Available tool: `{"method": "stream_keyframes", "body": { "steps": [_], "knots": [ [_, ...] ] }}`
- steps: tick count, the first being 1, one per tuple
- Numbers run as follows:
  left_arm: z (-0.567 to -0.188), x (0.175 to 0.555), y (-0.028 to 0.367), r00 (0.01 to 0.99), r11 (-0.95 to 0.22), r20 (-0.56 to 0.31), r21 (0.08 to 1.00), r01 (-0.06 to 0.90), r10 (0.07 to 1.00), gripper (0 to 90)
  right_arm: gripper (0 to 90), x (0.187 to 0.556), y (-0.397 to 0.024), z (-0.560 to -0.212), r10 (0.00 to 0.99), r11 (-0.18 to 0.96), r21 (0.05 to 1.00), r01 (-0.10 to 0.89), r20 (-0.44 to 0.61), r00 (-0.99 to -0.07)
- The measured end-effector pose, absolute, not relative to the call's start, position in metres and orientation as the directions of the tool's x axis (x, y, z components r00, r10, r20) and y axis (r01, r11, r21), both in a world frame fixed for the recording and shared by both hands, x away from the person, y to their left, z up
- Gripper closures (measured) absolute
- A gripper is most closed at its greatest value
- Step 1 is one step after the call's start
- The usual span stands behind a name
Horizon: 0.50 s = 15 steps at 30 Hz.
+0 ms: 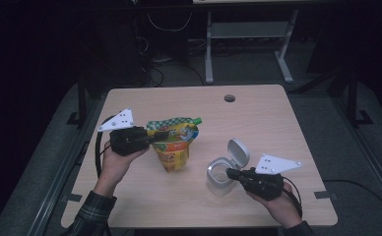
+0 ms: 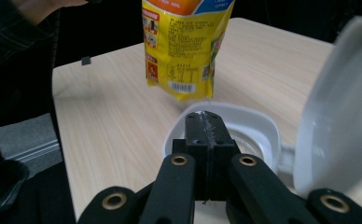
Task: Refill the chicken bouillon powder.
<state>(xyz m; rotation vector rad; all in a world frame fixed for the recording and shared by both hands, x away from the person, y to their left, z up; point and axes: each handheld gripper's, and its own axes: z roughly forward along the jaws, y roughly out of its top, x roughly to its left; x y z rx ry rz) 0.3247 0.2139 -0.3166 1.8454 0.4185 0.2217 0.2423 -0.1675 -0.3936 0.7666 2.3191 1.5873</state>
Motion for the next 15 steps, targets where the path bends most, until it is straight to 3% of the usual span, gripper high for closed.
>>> {"method": "stream_keyframes", "body": {
  "steps": [15],
  "knots": [
    [-0.296,0.312,0.200,0.950,-0.234,-0.057,0.963,0.134,0.308,90.0,89.9,0.260,-0.120,-0.385,0.589,0.289,0.915,0.283,0.063,-0.806]
  ]
}}
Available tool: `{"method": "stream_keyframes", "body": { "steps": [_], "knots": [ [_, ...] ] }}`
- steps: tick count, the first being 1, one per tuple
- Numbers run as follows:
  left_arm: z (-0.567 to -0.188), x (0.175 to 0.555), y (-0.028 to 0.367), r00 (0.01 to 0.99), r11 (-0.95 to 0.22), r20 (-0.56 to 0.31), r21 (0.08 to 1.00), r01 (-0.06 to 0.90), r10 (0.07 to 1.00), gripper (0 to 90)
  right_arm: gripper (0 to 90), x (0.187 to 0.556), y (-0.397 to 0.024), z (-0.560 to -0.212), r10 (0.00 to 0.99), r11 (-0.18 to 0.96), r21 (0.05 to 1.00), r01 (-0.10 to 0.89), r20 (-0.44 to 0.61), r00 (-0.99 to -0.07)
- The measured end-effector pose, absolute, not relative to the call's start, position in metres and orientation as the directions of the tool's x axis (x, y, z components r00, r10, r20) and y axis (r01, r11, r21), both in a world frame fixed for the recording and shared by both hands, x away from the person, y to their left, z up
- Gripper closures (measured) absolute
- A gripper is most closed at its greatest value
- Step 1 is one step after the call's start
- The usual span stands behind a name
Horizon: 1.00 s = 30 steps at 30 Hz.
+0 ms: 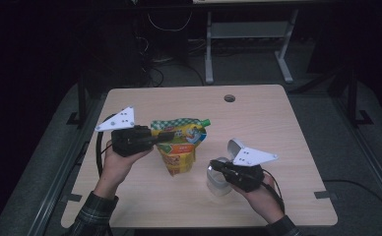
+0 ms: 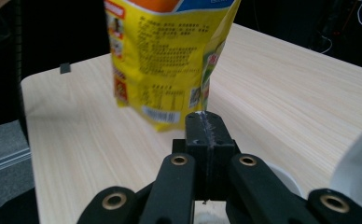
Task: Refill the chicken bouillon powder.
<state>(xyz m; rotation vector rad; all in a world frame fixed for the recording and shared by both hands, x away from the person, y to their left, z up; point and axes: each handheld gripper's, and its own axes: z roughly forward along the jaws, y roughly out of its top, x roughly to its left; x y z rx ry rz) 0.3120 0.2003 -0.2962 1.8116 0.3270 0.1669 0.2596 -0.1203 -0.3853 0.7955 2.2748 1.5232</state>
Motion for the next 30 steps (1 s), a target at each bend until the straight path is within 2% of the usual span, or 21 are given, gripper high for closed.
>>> {"method": "stream_keyframes", "body": {
  "steps": [13,30],
  "knots": [
    [-0.295,0.311,0.189,0.965,-0.222,-0.079,0.965,0.137,0.250,90.0,89.9,0.273,-0.098,-0.385,0.651,0.273,0.911,0.311,0.063,-0.756],
    [-0.284,0.308,0.180,0.976,-0.190,-0.081,0.974,0.120,0.201,90.0,89.9,0.281,-0.089,-0.388,0.678,0.273,0.910,0.312,0.048,-0.734]
  ]
}}
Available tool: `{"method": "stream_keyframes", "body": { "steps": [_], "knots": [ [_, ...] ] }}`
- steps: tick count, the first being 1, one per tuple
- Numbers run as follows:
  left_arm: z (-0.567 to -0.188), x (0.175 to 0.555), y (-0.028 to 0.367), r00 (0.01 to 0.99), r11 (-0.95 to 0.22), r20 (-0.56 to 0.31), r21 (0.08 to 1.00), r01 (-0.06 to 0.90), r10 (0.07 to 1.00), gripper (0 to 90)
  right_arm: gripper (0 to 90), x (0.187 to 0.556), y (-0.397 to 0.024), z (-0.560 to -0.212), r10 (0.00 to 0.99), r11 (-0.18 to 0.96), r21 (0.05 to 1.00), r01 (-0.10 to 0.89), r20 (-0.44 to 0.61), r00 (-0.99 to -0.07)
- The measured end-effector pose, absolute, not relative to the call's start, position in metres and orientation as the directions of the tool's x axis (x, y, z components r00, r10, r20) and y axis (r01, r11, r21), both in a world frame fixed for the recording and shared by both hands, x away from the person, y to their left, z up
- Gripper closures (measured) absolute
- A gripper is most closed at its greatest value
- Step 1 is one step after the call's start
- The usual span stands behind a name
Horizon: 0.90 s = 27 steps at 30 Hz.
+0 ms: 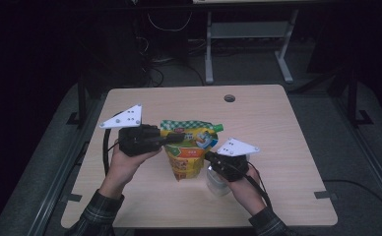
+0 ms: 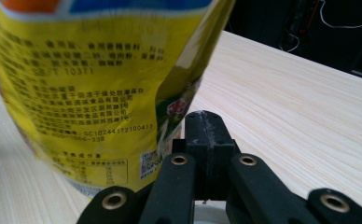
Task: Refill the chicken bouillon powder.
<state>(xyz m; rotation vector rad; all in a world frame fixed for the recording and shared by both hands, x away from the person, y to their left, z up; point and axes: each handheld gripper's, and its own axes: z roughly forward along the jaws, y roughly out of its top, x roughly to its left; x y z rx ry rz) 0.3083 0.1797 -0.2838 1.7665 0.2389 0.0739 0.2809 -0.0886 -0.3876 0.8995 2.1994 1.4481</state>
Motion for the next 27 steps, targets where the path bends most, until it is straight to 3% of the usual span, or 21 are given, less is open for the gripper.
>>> {"method": "stream_keyframes", "body": {
  "steps": [27],
  "knots": [
    [-0.249,0.319,0.149,0.981,-0.316,-0.084,0.939,0.137,0.177,90.0,89.9,0.264,-0.070,-0.394,0.675,0.246,0.924,0.293,0.054,-0.736]
  ]
}}
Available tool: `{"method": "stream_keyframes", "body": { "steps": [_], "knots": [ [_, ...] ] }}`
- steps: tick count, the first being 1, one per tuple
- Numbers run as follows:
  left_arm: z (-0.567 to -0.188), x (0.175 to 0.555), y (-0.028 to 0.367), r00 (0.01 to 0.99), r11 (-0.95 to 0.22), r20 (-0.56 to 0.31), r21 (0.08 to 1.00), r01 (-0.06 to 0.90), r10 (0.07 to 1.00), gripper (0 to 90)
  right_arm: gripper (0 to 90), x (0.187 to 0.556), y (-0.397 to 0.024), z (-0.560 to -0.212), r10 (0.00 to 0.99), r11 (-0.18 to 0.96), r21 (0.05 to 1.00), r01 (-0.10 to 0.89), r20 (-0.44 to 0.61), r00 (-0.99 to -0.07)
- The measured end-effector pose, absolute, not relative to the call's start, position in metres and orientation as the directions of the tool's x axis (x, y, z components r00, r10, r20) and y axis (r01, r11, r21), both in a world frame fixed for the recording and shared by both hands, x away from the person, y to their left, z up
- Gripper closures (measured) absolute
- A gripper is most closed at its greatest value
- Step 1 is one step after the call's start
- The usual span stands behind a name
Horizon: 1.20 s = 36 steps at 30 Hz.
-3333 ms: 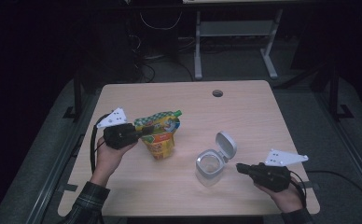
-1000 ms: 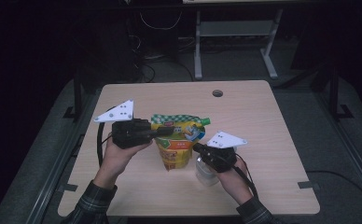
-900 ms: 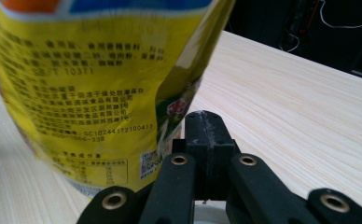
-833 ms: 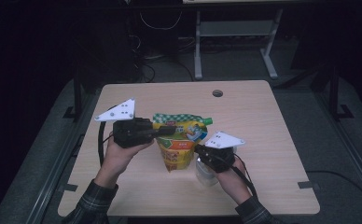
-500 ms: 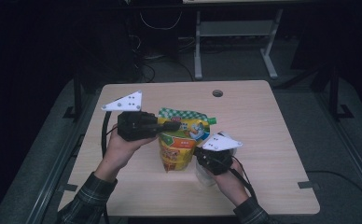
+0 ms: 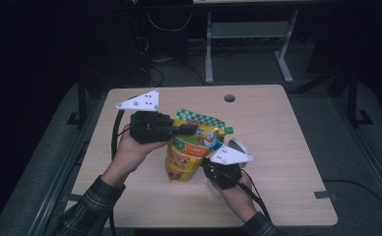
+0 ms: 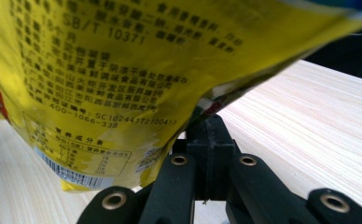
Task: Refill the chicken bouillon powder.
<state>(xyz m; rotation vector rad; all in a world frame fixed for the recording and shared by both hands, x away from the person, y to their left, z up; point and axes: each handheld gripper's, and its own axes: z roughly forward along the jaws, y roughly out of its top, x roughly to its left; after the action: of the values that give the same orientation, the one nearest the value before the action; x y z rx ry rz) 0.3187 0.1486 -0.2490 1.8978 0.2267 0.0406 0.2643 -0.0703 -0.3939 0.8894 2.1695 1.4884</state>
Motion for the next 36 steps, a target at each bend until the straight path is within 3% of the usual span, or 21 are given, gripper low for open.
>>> {"method": "stream_keyframes", "body": {
  "steps": [36],
  "knots": [
    [-0.256,0.324,0.116,0.975,-0.395,-0.111,0.901,0.181,0.194,90.0,89.9,0.246,-0.028,-0.413,0.582,0.247,0.945,0.212,0.030,-0.813]
  ]
}}
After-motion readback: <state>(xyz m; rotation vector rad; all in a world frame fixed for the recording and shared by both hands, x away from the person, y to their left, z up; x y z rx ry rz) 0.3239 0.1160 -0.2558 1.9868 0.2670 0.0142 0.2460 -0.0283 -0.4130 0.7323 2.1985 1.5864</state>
